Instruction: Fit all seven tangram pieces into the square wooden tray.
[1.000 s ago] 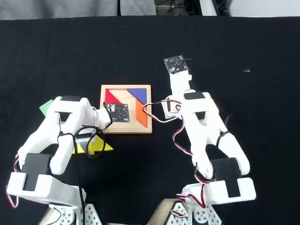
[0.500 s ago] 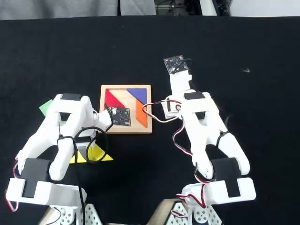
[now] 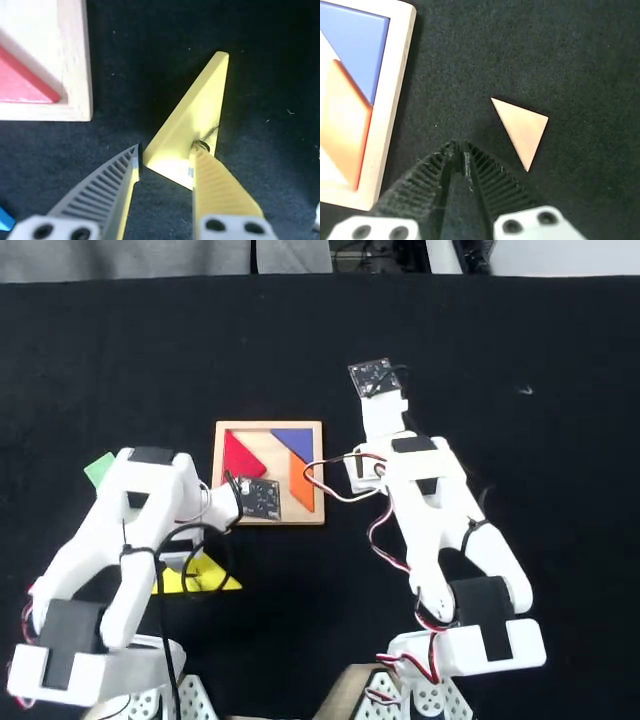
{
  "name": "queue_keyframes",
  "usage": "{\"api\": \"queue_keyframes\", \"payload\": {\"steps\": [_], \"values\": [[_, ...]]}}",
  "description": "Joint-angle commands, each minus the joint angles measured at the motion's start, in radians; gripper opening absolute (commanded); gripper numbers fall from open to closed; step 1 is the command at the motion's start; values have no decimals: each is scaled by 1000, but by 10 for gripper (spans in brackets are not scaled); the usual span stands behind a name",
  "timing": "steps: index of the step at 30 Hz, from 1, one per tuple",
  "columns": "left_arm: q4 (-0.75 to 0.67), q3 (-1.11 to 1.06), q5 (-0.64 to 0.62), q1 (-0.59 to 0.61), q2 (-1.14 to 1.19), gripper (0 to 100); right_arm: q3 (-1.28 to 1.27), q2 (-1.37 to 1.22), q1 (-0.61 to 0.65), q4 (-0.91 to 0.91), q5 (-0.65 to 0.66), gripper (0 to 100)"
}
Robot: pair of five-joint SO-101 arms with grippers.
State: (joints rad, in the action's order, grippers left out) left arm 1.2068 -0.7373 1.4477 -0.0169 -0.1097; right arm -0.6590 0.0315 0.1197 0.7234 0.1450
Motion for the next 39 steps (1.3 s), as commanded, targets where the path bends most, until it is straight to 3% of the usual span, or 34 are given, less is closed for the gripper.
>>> {"api": "queue_keyframes", "payload": {"steps": [1,12,18,24,34,39], "values": [[6,-64,117,-15,-74,134,8,45,15,-12,8,11],[6,-317,117,-16,-471,134,8,45,15,-12,8,11],[203,-302,180,-42,-611,134,8,45,15,-14,8,11],[233,-309,180,-48,-628,134,8,45,15,-14,8,11],[66,-369,120,-48,-626,131,7,45,15,-14,8,11],[55,-380,100,-71,-637,134,7,45,15,-14,8,11]]}}
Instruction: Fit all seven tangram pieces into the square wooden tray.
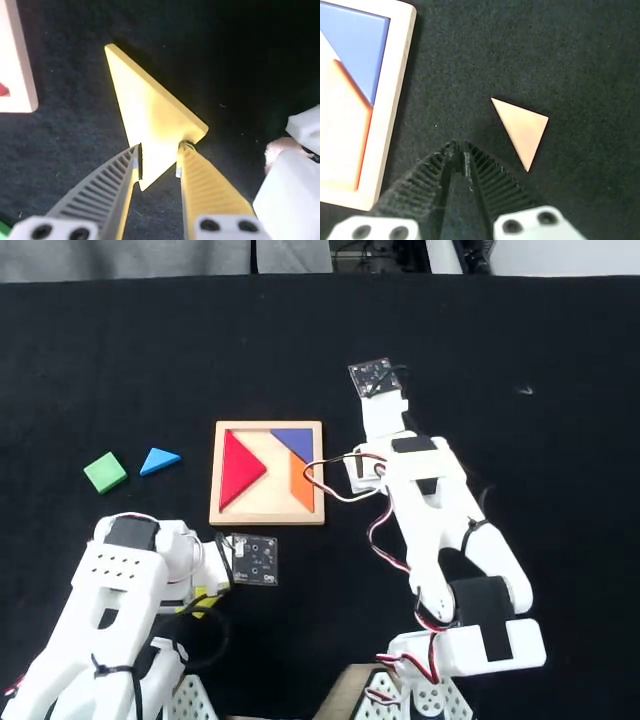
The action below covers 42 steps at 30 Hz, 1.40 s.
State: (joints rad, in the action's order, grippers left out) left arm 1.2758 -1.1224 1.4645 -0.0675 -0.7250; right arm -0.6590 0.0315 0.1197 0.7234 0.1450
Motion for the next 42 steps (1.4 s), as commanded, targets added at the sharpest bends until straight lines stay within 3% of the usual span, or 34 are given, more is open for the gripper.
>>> {"api": "queue_keyframes", "payload": {"steps": [1,4,8,10,17,27,35,42], "values": [[-14,7,83,-21,-21,134,7,45,15,-14,8,11],[-14,41,66,-16,-20,159,7,45,15,-14,9,11],[-25,131,-115,-10,-11,284,7,45,15,-14,9,11],[-14,165,-172,-8,-11,290,7,45,15,-14,9,11],[207,159,-130,-76,-23,290,7,45,15,-11,9,11],[-133,-53,-267,-84,-11,294,7,45,15,-9,9,11],[-256,-130,-258,-44,-11,294,7,45,15,-11,9,11],[-259,-143,-141,41,-18,288,7,45,15,-11,9,11]]}}
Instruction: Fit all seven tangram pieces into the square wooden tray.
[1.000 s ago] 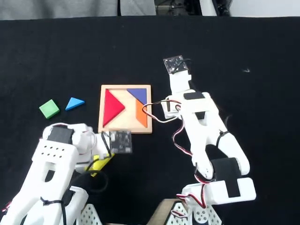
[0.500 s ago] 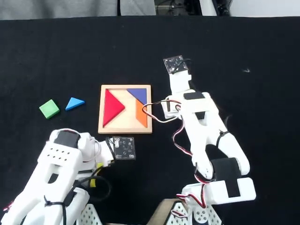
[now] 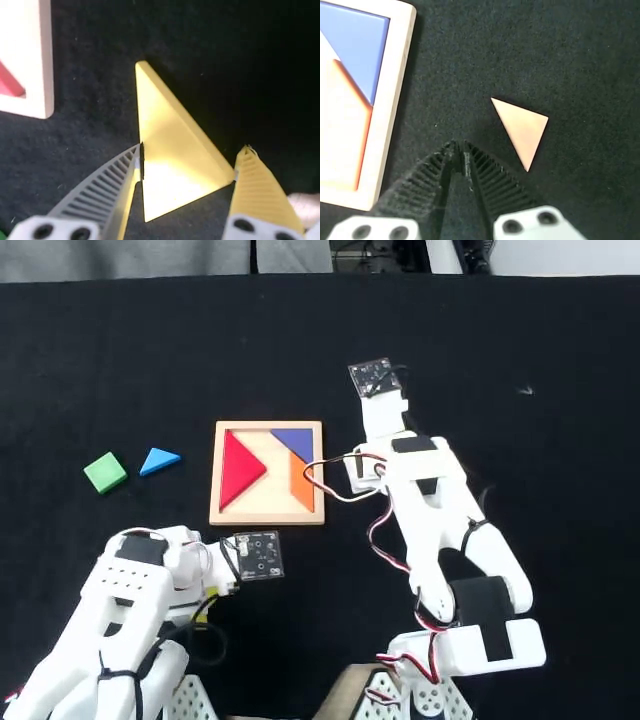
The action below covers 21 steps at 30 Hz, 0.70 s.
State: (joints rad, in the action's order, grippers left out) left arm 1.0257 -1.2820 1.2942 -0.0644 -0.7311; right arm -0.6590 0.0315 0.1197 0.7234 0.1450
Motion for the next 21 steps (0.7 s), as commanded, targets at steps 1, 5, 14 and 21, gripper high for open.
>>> {"api": "queue_keyframes", "payload": {"steps": [1,5,14,21], "values": [[-5,22,31,42,-14,288,7,45,15,-12,9,11],[-5,30,29,28,-15,224,7,45,15,-12,9,11],[-2,47,25,-30,-17,89,7,45,15,-12,9,11],[149,211,28,-30,-5,75,7,45,15,-12,9,11]]}}
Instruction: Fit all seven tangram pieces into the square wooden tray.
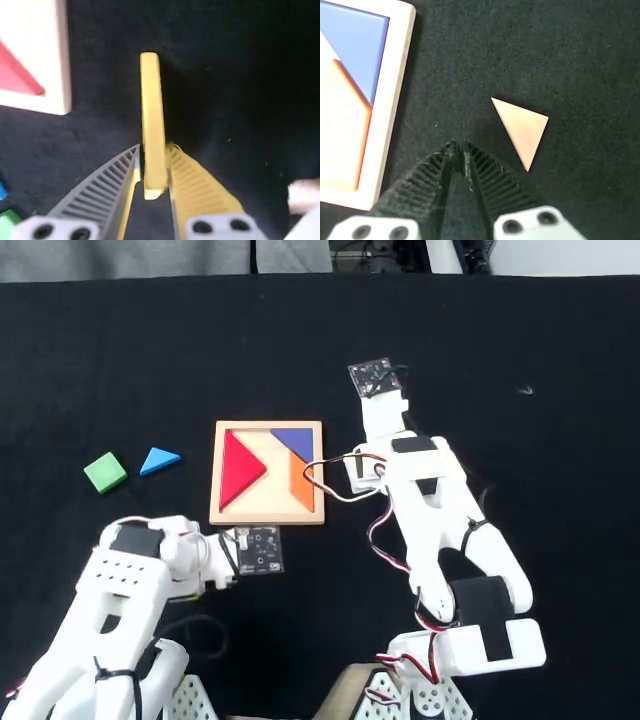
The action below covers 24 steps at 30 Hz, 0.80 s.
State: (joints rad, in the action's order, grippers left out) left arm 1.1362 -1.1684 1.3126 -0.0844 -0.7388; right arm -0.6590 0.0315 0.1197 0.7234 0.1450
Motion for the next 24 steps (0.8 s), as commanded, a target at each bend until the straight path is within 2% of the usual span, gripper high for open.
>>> {"api": "queue_keyframes", "payload": {"steps": [1,3,8,12,16,19,24], "values": [[40,105,9,-16,3,62,7,45,15,-11,9,11],[41,111,9,-21,3,27,7,45,15,-11,9,11],[109,116,6,-77,-2,28,7,45,15,-11,9,11],[226,306,0,-124,-2,29,7,45,15,-11,9,11],[227,515,-161,-160,21,28,7,45,15,-12,9,11],[292,624,-233,-234,163,28,7,45,15,-14,9,11],[388,854,-238,-271,582,28,7,45,12,-14,9,11]]}}
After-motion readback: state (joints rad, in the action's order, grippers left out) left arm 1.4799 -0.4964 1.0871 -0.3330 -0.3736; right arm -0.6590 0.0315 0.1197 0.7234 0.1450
